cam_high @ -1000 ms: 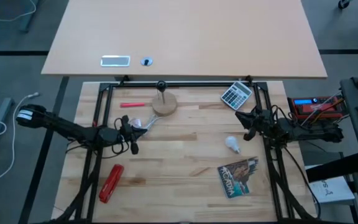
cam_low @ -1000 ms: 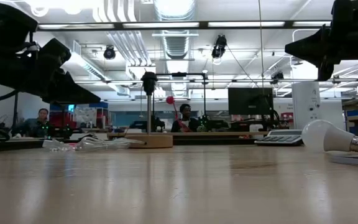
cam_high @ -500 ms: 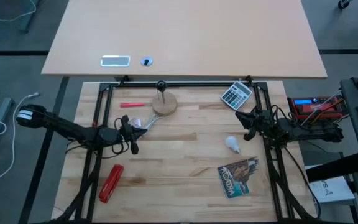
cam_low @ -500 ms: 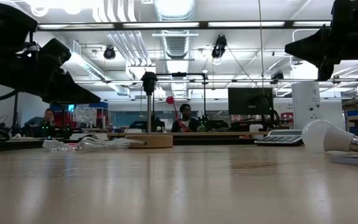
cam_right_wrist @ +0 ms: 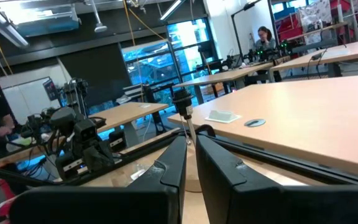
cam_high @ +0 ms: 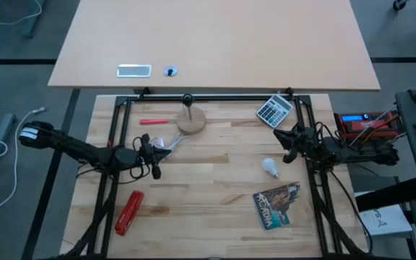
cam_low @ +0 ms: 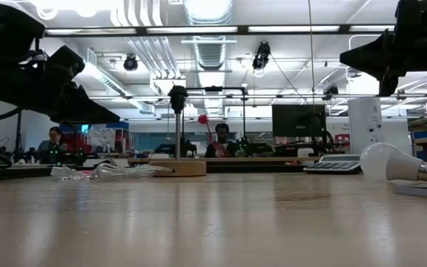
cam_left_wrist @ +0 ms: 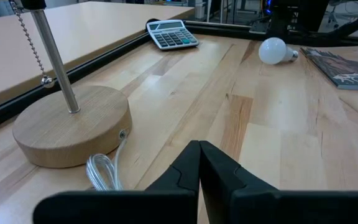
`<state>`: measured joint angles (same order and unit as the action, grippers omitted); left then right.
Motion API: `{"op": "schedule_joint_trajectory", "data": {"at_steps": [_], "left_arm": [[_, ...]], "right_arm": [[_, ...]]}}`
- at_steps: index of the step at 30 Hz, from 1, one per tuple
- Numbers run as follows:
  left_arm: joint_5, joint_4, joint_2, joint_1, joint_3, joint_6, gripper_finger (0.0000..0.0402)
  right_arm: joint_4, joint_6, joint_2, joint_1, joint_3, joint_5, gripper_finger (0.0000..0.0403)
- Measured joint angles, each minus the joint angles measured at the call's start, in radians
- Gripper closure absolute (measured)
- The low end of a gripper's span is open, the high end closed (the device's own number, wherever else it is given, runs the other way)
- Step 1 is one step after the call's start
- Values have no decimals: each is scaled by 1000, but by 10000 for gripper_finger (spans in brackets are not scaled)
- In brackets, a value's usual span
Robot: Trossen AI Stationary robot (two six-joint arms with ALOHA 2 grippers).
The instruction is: Screw lightbulb
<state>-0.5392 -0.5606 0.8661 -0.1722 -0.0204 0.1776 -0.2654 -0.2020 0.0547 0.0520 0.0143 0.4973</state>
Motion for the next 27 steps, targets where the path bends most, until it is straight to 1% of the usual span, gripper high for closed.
{"op": "schedule_joint_trajectory", "data": {"at_steps": [4, 8, 10, 13, 14, 16, 18, 20, 23, 27], "left_arm": [[0, 0, 0, 0, 0, 0, 402], [0, -24, 0, 0, 0, 13, 402], [10, -74, 0, -2, 0, 98, 402], [31, -213, 0, -2, 0, 292, 402], [32, -254, 0, -2, 0, 327, 402], [32, -316, 0, -2, 0, 337, 402], [32, -357, 0, -2, 0, 305, 402], [32, -362, 0, -2, 0, 254, 402], [32, -373, 0, -2, 0, 238, 402], [32, -416, 0, -1, 0, 248, 402]], "right_arm": [[-1, 2, 0, 0, 0, 0, 371], [-18, 65, 0, 0, 0, 0, 371], [-18, 72, 0, 0, 0, 0, 371], [-19, 71, 0, 0, 0, 0, 371], [-19, 72, 0, 0, 0, 0, 371], [-18, 71, 0, 0, 0, 0, 371], [-19, 72, 0, 0, 0, 0, 371], [-19, 73, 0, 0, 0, 0, 371], [-22, 70, 0, 0, 0, 0, 371], [-25, -18, 0, 0, 0, -22, 371]]}}
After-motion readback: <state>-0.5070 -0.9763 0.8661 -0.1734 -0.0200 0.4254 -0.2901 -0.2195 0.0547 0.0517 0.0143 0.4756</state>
